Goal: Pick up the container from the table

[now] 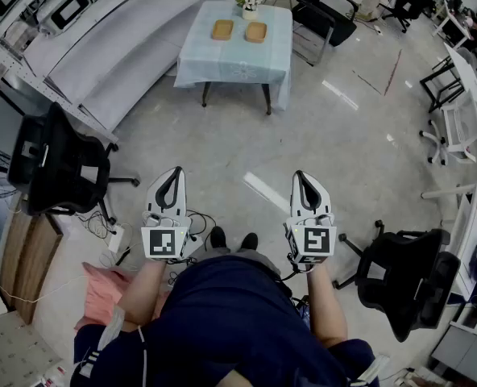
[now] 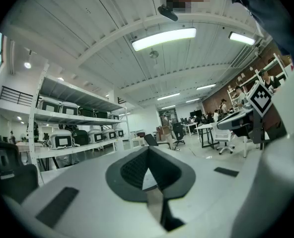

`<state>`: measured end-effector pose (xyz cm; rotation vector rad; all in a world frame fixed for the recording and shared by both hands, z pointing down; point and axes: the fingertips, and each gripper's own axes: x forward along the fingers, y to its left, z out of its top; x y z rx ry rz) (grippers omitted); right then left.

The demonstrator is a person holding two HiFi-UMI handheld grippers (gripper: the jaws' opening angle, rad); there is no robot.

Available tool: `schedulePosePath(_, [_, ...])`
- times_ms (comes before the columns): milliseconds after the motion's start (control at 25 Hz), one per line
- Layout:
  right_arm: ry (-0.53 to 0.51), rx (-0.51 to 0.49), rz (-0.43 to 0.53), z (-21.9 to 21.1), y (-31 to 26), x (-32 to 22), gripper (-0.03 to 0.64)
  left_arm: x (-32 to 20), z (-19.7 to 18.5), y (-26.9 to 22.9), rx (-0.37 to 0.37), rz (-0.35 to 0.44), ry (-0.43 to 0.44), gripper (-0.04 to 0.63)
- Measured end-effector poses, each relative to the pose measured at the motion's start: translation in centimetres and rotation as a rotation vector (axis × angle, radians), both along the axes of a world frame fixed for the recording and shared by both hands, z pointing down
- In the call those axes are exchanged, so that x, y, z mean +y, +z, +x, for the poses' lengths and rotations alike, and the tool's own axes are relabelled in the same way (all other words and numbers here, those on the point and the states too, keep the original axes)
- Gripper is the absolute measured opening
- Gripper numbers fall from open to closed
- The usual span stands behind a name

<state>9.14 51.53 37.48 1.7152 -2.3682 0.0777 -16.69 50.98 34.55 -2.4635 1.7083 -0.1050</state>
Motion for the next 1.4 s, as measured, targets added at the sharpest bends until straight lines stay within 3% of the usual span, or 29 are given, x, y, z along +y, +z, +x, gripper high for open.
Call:
schedulePosePath(240, [0.004, 0.004, 0.0, -0.1, 0.0, -0.3, -0.005, -0.1, -0.7, 1.0, -0.073, -0.057, -0.016, 0.002])
schedulePosePath(400, [0.0, 0.007, -0.003, -0.2, 0.0, -0.4, -0.005, -0.2, -0.3, 0.8, -0.043, -0.025, 0.002, 0.002])
schedulePosePath(760, [0.02, -0.002, 0.02, 0.0, -0.5, -0.5, -0.002, -0.3, -0.3, 1.0, -0.05, -0.025, 0.0, 0.002])
schedulePosePath(960, [0.033, 0.008, 0.024, 0.2, -0.7, -0.8, -0.002, -0.6, -0.6, 1.0, -0.057, -0.059, -0.021, 0.002])
schedulePosePath(1400, [0.008, -0.017, 0.028, 0.0, -1.0, -0.8, 0.0, -0.8, 0.3, 0.3, -0.001, -0.023, 0.002, 0.003])
